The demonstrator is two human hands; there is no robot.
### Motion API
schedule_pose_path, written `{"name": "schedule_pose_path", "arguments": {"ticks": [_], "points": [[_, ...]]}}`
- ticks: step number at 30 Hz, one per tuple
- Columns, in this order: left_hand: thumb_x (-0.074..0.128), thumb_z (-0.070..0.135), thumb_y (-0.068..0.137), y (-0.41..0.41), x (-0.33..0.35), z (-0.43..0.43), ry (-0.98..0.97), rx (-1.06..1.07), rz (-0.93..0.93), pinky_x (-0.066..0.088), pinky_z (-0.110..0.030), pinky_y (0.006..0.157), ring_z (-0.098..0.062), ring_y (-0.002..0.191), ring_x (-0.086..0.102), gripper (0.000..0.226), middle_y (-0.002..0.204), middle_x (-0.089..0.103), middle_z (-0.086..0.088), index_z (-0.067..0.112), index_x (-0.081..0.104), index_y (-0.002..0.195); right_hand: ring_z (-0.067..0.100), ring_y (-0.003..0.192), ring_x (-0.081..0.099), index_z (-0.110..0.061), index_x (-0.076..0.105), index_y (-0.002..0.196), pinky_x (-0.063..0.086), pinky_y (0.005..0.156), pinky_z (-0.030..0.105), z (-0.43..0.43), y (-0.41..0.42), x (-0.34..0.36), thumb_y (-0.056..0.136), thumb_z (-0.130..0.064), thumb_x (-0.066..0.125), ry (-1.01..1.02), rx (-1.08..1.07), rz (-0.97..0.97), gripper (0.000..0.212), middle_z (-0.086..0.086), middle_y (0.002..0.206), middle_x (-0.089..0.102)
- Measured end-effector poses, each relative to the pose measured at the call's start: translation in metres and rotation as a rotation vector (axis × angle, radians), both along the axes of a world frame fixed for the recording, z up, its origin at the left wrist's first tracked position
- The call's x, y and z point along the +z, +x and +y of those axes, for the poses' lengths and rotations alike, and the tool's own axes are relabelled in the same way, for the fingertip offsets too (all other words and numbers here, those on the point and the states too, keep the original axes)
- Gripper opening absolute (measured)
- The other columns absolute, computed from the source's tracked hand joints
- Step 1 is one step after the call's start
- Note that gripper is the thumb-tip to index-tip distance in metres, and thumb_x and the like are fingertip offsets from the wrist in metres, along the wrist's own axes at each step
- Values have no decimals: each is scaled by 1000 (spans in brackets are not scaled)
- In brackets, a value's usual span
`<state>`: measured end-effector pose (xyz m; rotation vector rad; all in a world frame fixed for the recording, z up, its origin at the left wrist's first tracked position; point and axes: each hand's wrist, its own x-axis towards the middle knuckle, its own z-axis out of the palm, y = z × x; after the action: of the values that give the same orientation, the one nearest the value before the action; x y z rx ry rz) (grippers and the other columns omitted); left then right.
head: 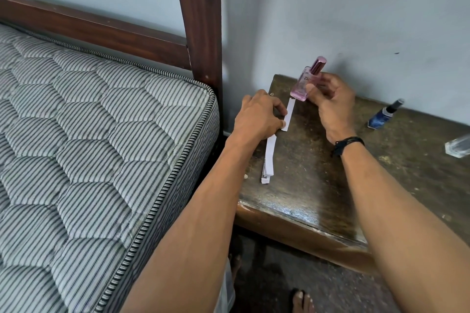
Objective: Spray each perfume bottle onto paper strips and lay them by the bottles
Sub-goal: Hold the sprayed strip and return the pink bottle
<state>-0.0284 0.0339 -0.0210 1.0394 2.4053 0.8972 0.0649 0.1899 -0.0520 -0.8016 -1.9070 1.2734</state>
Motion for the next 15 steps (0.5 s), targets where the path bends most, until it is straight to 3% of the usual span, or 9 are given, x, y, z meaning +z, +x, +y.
{"name": "schedule_pose_path", "arguments": {"ticks": [8,15], "points": [[81,23,81,-1,-1,1,-13,3,-3,43,-34,96,-21,121,39,26,106,44,9,31,75,105,5,103,70,-29,69,118,57,98,37,-2,-4,1,92,-20,78,61,40,-73,30,-13,110,73],[82,24,80,-2,-2,0,-24,-5,6,46,-38,98,-22,121,38,25,106,44,9,30,75,104,10,106,70,-31,67,115,57,96,40,-2,-5,0,91,-21,78,70,44,-71,28,-11,109,73]]}}
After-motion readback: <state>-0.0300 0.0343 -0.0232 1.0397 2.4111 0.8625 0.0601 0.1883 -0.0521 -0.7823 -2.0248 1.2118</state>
